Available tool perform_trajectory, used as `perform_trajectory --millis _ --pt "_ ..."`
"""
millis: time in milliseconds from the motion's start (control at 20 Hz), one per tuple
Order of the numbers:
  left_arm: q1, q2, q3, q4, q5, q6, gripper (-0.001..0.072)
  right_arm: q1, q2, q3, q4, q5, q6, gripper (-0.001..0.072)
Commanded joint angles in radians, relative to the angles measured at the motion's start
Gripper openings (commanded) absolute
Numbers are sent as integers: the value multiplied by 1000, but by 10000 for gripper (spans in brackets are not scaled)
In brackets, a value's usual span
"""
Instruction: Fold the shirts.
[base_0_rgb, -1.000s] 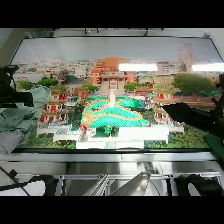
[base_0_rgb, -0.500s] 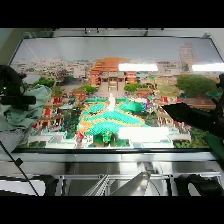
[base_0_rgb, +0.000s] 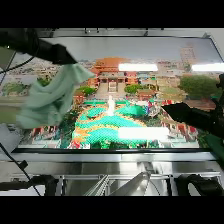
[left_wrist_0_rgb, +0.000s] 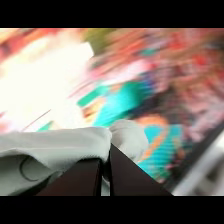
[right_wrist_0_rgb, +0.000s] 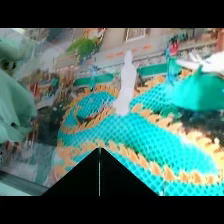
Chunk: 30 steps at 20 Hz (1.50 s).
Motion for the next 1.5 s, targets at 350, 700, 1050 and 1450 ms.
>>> perform_trajectory --millis 350,700,1050,1450 --pt "-315 -61 44 -185 -172 66 331 0 0 0 0 0 0 21" --pt "-159 -85 -5 -63 102 -110 717 -2 -6 0 -77 34 -58 216" --pt "35 -31 -575 -12 -201 -122 716 -154 -263 0 -130 50 -45 383" --pt "67 -307 -587 -116 -359 -109 697 -164 -701 11 179 -51 -233 384"
